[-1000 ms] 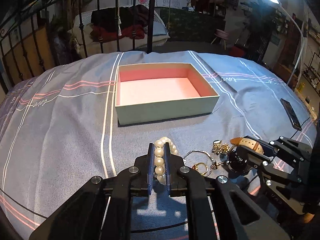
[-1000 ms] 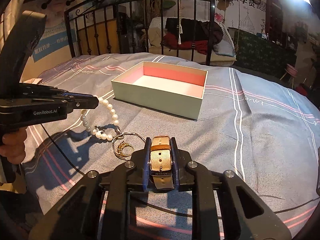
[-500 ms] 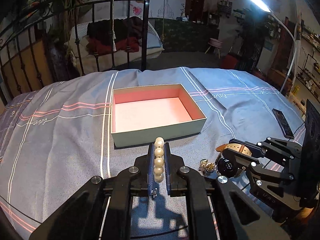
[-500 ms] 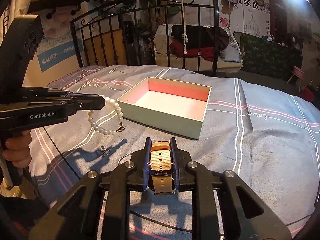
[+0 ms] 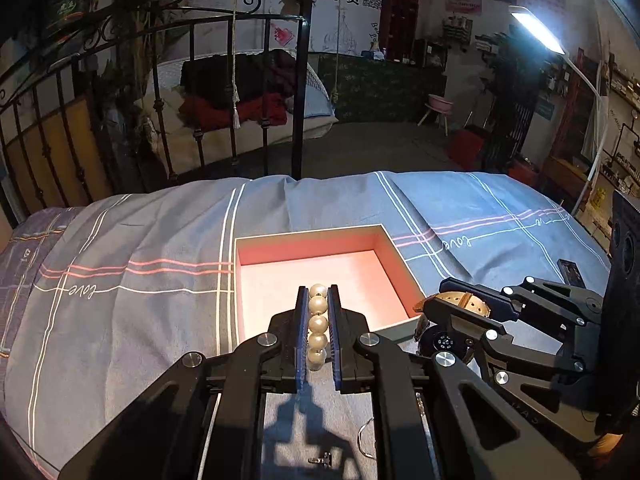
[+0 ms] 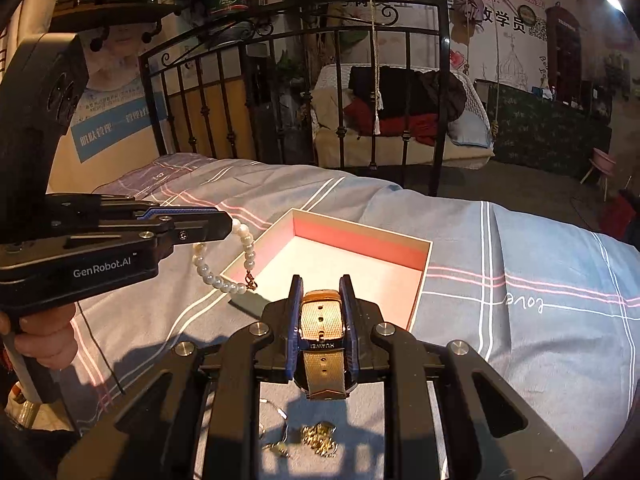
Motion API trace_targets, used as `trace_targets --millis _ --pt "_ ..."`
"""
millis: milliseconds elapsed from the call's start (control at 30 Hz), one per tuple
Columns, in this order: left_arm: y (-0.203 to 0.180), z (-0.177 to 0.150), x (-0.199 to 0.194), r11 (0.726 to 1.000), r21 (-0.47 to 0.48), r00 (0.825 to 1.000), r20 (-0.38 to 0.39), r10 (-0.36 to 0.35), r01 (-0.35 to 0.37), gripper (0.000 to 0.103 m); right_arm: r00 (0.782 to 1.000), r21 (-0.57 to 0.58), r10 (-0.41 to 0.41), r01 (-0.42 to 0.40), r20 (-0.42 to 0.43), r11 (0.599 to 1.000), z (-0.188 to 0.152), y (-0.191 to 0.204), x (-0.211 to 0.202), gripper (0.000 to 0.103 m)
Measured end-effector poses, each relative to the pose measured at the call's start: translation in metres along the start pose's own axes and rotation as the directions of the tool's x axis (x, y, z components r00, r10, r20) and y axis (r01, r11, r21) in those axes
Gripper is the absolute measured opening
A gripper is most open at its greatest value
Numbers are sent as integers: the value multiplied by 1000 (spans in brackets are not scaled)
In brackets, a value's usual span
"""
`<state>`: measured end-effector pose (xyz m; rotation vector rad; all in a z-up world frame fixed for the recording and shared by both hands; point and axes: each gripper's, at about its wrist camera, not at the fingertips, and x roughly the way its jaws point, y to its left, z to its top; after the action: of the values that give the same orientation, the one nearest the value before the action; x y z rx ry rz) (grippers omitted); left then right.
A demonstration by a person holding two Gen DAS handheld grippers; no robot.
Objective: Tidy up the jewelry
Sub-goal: 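Carry the pearl bracelet with the left gripper while the right gripper carries the watch into the box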
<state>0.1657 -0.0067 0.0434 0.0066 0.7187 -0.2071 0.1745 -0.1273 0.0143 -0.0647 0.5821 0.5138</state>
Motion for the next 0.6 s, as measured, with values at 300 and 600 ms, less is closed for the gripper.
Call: trace_targets --millis 300,600 --pt "2 16 54 1000 -15 997 -78 5 -6 9 997 17 -70 70 -35 997 16 -18 62 19" --pt "7 9 91 999 -31 989 -147 15 -19 9 992 24 -72 75 -101 997 9 -27 102 19"
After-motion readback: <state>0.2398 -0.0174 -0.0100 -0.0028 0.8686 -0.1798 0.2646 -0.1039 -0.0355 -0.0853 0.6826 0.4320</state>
